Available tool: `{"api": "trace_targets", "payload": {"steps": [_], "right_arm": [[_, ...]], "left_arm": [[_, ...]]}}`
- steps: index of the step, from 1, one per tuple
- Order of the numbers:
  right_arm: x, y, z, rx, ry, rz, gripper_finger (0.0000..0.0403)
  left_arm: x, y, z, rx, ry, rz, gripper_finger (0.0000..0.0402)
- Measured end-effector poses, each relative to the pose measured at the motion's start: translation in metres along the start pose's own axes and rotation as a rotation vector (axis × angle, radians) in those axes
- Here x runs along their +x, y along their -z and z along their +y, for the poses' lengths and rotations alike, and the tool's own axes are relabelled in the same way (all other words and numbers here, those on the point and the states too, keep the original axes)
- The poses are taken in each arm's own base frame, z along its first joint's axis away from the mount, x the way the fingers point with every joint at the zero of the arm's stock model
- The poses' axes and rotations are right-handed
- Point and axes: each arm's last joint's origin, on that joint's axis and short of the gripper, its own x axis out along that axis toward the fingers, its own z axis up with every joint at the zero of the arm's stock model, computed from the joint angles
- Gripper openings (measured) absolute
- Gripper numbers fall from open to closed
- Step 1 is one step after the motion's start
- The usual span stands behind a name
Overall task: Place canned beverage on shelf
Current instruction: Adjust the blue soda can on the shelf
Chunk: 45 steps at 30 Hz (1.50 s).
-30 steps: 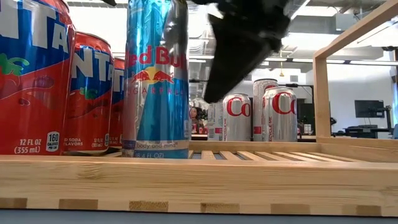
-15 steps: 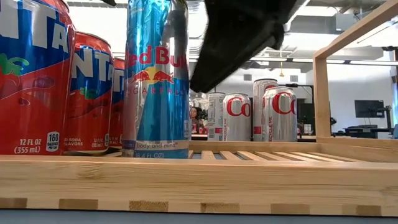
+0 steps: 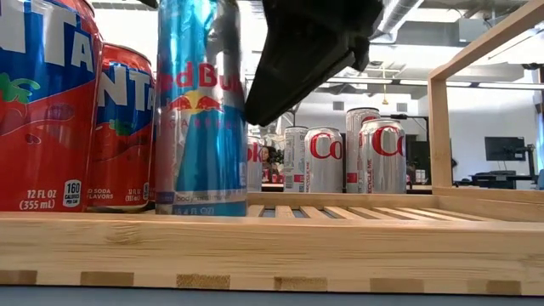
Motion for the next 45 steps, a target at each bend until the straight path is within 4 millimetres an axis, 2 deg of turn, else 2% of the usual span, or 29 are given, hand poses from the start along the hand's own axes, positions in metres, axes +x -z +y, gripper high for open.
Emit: {"api": "trace_targets", "payload": {"steps": [6, 15, 20, 24, 26, 30, 40, 45], "right_arm": [[0.013, 0.007, -0.003, -0.009, -0.044, 0.030, 0.0004], [0.010, 0.015, -0.001, 0.035, -0.029, 0.066, 0.0004], [-0.009, 0.026, 0.005, 0.056, 0.007, 0.066, 0.0004], [-0.031, 0.024, 0.010, 0.048, -0.041, 0.019, 0.0004], [-0.034, 0.023, 0.013, 0.034, -0.065, 0.006, 0.0004], [-0.028, 0.024, 0.012, 0.033, -0.084, 0.029, 0.0004], [0.007, 0.018, 0.013, -0.032, -0.132, 0.026, 0.0004], [0.008, 0.015, 0.012, -0.031, -0.136, 0.020, 0.0004]], "left_arm": [[0.000, 0.000, 0.000, 0.000, 0.000, 0.000, 0.0291], [0.000, 0.000, 0.000, -0.001, 0.000, 0.000, 0.0291], [0.000, 0.000, 0.000, 0.000, 0.002, -0.001, 0.0291], [0.000, 0.000, -0.002, -0.011, 0.053, -0.013, 0.0291], [0.000, -0.001, -0.003, -0.016, 0.113, -0.026, 0.0291], [-0.001, -0.001, -0.005, -0.017, 0.157, -0.036, 0.0291], [-0.001, -0.001, -0.004, -0.033, 0.151, -0.032, 0.0291], [-0.001, -0.001, -0.004, -0.033, 0.150, -0.032, 0.0291]]}}
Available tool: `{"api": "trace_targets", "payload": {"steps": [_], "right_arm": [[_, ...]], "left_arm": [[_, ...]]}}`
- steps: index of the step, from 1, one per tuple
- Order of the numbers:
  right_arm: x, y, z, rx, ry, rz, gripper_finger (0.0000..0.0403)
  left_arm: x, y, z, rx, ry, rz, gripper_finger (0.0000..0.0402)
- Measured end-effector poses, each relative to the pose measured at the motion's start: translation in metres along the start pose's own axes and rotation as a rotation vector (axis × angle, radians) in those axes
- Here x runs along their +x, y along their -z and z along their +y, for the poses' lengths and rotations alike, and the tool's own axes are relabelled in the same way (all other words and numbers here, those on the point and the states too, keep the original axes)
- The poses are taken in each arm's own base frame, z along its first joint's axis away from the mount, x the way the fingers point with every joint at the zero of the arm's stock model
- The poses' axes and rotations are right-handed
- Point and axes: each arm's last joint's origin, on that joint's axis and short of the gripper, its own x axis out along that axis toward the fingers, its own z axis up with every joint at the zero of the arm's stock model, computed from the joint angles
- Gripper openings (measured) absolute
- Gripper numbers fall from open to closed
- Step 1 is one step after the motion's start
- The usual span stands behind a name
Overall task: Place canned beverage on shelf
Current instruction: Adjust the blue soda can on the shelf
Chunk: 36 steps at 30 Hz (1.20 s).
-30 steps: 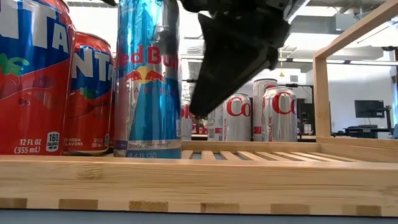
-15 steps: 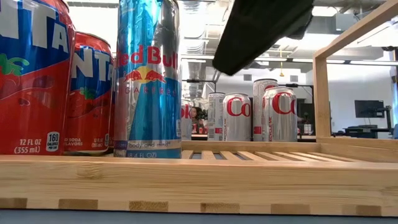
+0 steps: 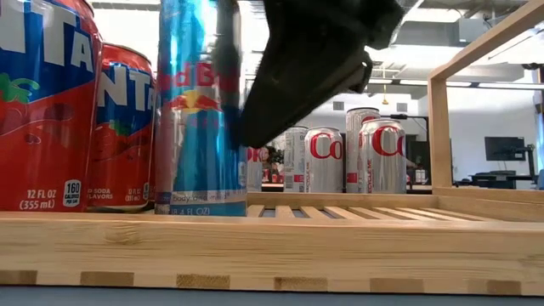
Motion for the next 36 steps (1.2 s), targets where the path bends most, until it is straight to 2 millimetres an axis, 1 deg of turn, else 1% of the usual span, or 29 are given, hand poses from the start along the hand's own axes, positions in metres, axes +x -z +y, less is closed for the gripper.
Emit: {"api": "trace_targets", "payload": {"steps": [17, 19, 21, 25, 29, 32, 36], "right_arm": [[0.002, -0.002, -0.005, -0.021, 0.016, 0.004, 0.0004], [-0.001, 0.000, -0.003, -0.030, 0.027, 0.003, 0.0003], [-0.009, 0.000, -0.002, -0.038, 0.043, -0.008, 0.0001], [-0.029, 0.002, -0.003, -0.019, 0.075, -0.005, 0.0000], [-0.043, 0.007, -0.004, -0.021, 0.118, 0.008, 0.0000], [-0.061, 0.009, -0.005, -0.025, 0.137, 0.007, 0.0000], [-0.085, 0.014, -0.010, 0.004, 0.192, 0.010, 0.0000]], "left_arm": [[0.000, 0.000, -0.001, -0.013, 0.013, -0.001, 0.0291], [0.001, -0.001, -0.005, 0.023, 0.050, -0.003, 0.0291], [0.003, -0.001, -0.010, 0.055, 0.099, -0.004, 0.0291], [0.006, -0.002, -0.026, 0.127, 0.187, 0.005, 0.0291], [0.011, -0.002, -0.049, 0.212, 0.299, 0.007, 0.0291], [0.027, 0.005, -0.072, 0.271, 0.397, -0.014, 0.0291], [0.057, 0.029, -0.111, 0.351, 0.435, 0.016, 0.0291]]}}
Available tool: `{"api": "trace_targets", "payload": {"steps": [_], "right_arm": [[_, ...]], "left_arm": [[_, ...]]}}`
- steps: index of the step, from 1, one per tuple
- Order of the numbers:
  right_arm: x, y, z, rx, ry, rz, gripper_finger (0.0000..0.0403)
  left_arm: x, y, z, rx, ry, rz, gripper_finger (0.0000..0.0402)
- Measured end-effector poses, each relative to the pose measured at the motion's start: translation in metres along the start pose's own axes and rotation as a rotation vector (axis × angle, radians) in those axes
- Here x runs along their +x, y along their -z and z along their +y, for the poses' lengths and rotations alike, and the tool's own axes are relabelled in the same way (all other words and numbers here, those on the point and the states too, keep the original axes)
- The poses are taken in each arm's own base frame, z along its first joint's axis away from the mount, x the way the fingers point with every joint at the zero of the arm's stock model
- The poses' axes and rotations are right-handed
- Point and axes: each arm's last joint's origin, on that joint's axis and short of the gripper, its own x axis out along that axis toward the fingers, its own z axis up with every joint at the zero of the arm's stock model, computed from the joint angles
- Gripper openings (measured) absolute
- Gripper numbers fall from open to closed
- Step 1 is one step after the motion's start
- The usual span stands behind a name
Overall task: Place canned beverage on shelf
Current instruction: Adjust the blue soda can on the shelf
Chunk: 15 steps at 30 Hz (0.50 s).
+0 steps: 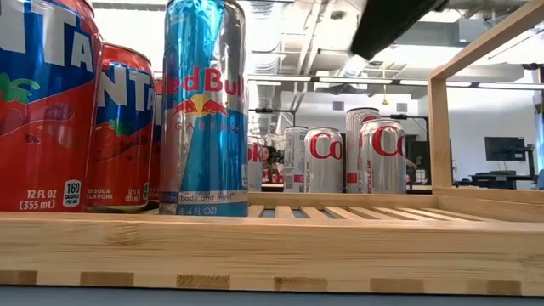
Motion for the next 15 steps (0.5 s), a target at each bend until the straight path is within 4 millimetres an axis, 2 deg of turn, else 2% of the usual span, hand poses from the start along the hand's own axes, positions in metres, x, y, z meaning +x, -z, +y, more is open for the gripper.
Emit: {"api": "trace_targets", "payload": {"steps": [6, 9, 12, 15], "right_arm": [[-0.021, 0.005, -0.010, 0.038, 0.063, -0.028, 0.0006], [-0.023, 0.005, -0.009, 0.051, 0.053, -0.034, 0.0029], [-0.023, 0.005, -0.009, 0.052, 0.054, -0.033, 0.0059], [-0.021, 0.005, -0.009, 0.053, 0.059, -0.031, 0.0081]], "left_arm": [[0.069, 0.025, -0.048, 0.139, 0.048, 0.087, 0.0291], [0.092, 0.026, -0.067, 0.098, 0.135, 0.050, 0.0293], [0.112, 0.029, -0.082, 0.030, 0.171, 0.087, 0.0293], [0.129, 0.033, -0.094, 0.035, 0.193, 0.123, 0.0293]]}}
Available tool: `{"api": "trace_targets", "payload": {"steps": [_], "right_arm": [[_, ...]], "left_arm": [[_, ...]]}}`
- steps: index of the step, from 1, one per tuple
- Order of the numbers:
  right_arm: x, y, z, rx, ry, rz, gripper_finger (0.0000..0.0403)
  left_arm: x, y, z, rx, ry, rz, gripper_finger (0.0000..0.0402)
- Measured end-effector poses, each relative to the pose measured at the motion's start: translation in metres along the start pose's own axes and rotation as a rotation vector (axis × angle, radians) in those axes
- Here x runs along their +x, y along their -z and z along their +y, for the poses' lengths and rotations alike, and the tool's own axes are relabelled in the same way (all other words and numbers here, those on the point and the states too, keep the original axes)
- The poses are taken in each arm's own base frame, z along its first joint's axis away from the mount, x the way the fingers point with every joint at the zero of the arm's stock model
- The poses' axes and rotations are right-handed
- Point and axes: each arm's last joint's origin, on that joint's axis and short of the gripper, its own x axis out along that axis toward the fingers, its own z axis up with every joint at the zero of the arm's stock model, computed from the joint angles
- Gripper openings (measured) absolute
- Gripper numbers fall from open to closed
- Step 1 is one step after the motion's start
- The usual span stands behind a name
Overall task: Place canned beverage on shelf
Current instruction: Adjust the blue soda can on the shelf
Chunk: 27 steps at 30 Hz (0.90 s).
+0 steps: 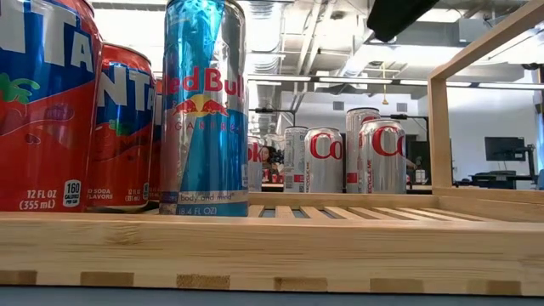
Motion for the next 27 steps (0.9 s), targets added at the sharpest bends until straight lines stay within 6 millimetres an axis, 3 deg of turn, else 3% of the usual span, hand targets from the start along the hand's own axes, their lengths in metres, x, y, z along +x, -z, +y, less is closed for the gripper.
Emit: {"api": "trace_targets", "payload": {"steps": [6, 17, 22, 27], "right_arm": [[0.002, -0.001, -0.001, 0.003, 0.000, 0.007, 0.0100], [-0.003, 0.005, 0.004, -0.008, -0.020, 0.012, 0.0102], [-0.005, 0.006, 0.005, -0.010, -0.023, 0.011, 0.0102], [-0.004, 0.006, 0.005, -0.007, -0.025, 0.009, 0.0102]], "left_arm": [[0.033, -0.006, -0.005, 0.069, 0.003, -0.041, 0.0293], [0.032, -0.020, 0.010, 0.002, -0.052, -0.167, 0.0293], [0.045, -0.019, 0.018, -0.001, -0.109, -0.156, 0.0293], [0.063, -0.019, 0.024, 0.128, -0.135, -0.146, 0.0293]]}}
